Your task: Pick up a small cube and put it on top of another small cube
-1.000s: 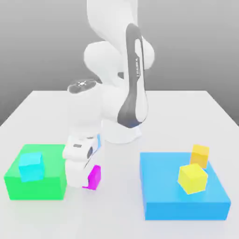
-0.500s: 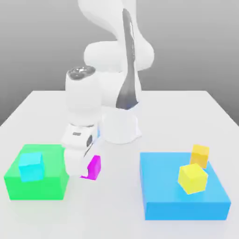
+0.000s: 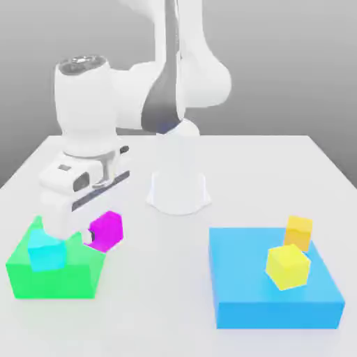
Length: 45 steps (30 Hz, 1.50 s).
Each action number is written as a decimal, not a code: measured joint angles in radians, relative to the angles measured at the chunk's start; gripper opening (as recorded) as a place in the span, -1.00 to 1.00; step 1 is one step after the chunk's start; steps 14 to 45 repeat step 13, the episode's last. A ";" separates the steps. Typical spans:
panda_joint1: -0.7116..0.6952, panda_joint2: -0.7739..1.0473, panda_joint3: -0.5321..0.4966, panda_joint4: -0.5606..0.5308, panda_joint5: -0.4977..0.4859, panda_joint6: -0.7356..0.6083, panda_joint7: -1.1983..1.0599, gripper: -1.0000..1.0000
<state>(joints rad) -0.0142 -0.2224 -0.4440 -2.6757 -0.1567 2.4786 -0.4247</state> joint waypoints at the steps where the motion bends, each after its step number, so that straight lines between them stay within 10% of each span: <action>1: -0.019 -0.012 -0.008 0.031 0.000 -0.042 0.023 -1.00; 9: -0.067 0.091 -0.071 0.075 0.065 0.001 0.017 -1.00; 10: -0.066 0.118 -0.074 0.066 0.077 0.035 0.008 1.00; 45: -0.066 0.118 -0.074 0.066 0.077 0.035 0.008 1.00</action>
